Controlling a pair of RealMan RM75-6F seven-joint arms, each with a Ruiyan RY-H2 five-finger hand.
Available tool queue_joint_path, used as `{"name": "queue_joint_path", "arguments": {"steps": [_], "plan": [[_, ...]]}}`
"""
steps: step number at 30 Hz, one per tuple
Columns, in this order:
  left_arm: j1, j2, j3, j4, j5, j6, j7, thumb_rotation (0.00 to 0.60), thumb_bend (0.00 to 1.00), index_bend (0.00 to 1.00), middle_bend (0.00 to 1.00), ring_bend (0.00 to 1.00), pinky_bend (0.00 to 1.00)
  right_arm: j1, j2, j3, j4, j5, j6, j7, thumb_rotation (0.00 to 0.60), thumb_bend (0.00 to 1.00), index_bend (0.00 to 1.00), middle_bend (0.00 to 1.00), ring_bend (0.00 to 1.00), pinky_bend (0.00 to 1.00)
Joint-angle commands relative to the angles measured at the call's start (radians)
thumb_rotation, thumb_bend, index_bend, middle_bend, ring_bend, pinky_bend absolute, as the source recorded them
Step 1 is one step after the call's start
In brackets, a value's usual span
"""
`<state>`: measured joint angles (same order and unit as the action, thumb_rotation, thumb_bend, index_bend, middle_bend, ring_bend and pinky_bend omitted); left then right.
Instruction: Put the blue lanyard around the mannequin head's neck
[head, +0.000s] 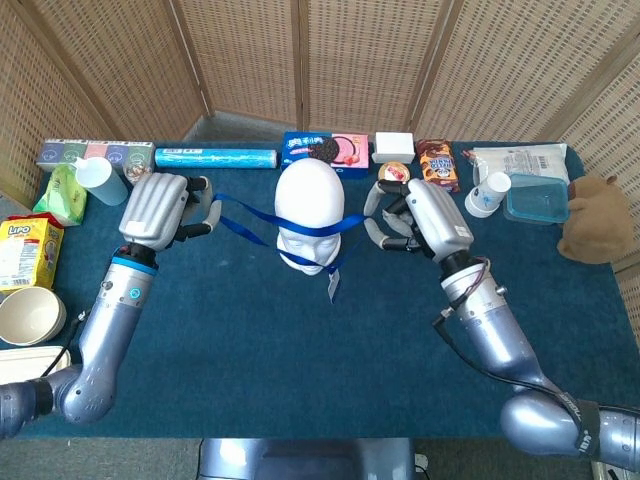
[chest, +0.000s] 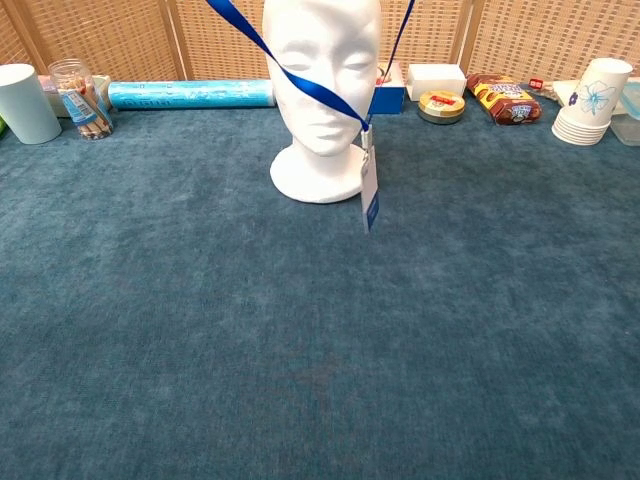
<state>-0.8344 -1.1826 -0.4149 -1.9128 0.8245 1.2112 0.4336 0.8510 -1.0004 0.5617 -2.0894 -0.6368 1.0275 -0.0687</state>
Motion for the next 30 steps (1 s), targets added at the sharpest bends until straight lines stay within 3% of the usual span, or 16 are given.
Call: {"name": "queue_joint_path", "arguments": {"steps": [1, 19, 30], "plan": [[-0.028, -0.022, -0.013, 0.052, -0.041, -0.024, -0.001, 0.435, 0.48, 0.69, 1.0, 1.0, 1.0, 0.044, -0.002, 0.008, 0.057, 0.049, -0.041, 0.0, 0.6, 0.5, 0.64, 1.0, 1.0, 1.0], [-0.122, -0.107, -0.038, 0.272, -0.194, -0.126, -0.028, 0.431, 0.49, 0.69, 1.0, 1.0, 1.0, 0.158, -0.059, -0.024, 0.252, 0.174, -0.075, -0.04, 0.6, 0.5, 0.64, 1.0, 1.0, 1.0], [-0.164, -0.153, -0.046, 0.351, -0.261, -0.153, -0.033, 0.431, 0.49, 0.69, 1.0, 1.0, 1.0, 0.202, -0.074, -0.03, 0.327, 0.243, -0.08, -0.069, 0.6, 0.5, 0.64, 1.0, 1.0, 1.0]]}}
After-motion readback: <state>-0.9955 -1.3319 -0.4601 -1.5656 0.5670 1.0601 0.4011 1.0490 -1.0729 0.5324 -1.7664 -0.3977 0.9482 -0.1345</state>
